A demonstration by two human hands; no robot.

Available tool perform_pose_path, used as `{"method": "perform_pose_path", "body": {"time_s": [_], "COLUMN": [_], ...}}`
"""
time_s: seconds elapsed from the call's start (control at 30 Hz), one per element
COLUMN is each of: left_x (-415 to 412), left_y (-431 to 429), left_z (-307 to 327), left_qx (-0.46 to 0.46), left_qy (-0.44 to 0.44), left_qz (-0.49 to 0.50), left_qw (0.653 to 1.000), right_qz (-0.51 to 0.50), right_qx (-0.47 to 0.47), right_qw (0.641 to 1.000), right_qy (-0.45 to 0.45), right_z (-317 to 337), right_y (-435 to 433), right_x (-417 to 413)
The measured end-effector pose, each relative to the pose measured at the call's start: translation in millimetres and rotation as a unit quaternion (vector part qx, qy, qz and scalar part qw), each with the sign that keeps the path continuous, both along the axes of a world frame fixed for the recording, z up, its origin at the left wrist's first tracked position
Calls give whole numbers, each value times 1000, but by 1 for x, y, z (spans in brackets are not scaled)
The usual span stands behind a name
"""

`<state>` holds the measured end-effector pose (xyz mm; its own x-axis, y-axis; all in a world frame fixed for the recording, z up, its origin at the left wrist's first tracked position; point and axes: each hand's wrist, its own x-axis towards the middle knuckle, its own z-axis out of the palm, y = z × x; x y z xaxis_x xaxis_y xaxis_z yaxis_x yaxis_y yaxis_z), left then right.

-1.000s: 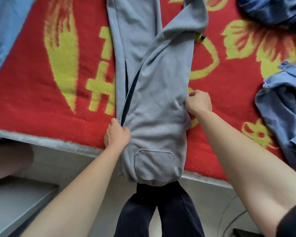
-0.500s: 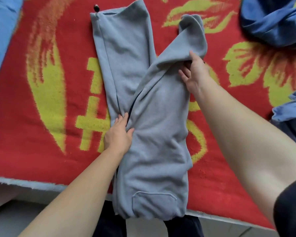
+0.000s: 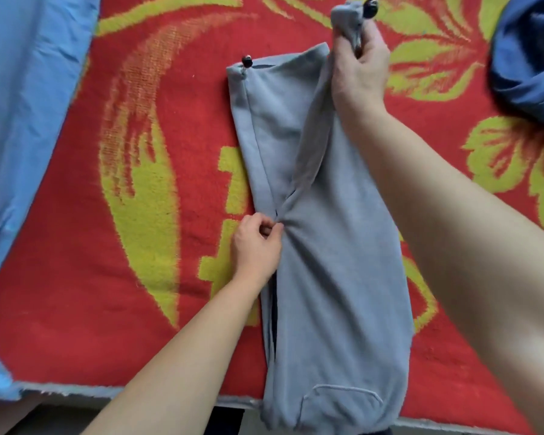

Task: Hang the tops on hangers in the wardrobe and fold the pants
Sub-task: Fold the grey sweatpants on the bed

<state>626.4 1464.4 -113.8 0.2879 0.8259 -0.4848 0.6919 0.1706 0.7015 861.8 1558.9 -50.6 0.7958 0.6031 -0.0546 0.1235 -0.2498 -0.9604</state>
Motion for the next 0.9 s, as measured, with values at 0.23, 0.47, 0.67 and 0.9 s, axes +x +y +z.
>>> {"method": "perform_pose_path", "body": {"time_s": [0.23,0.47,0.67,0.9], "left_x": [-55,14,106,104], "left_y": [46,107,191,225], "left_z": [-13,3,10,-11], "left_qx": [-100,27,111,113], "left_qy": [46,-10,69,115], "left_qz": [-33,55,31,150], "left_qw": [993,998,991,975], "right_qz": [256,5,36,44], "right_qx": [-262,-257,-381,-333], "right_qw": [923,961,920,933], "right_qy": [123,-106,-86,-129], "right_z": [-35,-43,-62,-65], "right_y": [35,-10,-8,9], "right_x": [-46,21,54,49]}}
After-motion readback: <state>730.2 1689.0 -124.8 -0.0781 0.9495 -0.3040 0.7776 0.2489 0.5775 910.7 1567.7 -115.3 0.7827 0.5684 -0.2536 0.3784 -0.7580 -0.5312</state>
